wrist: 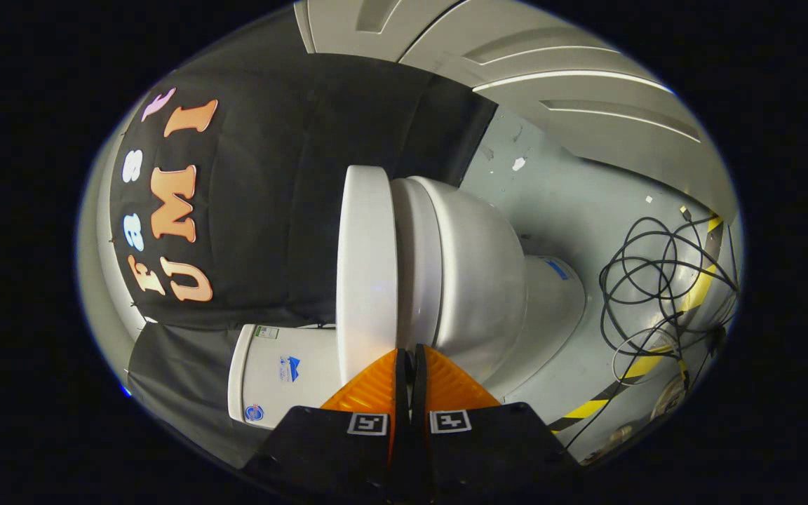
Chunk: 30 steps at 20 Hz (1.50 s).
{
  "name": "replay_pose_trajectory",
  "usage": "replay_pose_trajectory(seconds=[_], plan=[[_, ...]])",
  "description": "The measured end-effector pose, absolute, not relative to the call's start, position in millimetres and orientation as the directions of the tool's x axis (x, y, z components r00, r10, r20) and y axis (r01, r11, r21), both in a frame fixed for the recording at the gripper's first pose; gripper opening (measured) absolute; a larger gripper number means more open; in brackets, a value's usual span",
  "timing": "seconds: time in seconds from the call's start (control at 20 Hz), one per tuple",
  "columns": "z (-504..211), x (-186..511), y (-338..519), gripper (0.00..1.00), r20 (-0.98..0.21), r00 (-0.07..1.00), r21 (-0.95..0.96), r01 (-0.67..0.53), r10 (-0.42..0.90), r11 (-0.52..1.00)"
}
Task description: Open the toilet lid.
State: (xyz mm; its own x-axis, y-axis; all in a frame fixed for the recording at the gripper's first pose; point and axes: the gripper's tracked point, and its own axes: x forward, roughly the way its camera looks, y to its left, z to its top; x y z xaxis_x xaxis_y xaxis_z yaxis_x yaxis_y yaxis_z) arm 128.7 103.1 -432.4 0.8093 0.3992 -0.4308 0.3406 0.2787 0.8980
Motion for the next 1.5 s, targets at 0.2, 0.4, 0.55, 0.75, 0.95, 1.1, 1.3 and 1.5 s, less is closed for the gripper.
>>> replay_pose_trajectory(seconds=[0.2,0.4,0.55,0.75,0.95,1.1,1.3,1.5], plan=[[-433.2,129.2,102.5,0.08,-0.429,0.810,0.898,0.338,0.399,0.281],[-433.9,129.7,102.2,0.08,-0.436,0.810,0.895,0.342,0.393,0.287],[-433.4,129.3,100.7,0.08,-0.454,0.807,0.882,0.345,0.379,0.321],[-430.0,129.3,101.3,0.09,-0.458,0.806,0.877,0.343,0.374,0.335],[-428.5,129.6,100.1,0.08,-0.474,0.804,0.861,0.338,0.359,0.380],[-427.2,130.1,100.4,0.08,-0.477,0.806,0.856,0.337,0.351,0.391],[-423.5,129.2,101.3,0.08,-0.501,0.801,0.828,0.333,0.327,0.452],[-422.1,129.7,101.8,0.08,-0.520,0.797,0.806,0.339,0.306,0.486]])
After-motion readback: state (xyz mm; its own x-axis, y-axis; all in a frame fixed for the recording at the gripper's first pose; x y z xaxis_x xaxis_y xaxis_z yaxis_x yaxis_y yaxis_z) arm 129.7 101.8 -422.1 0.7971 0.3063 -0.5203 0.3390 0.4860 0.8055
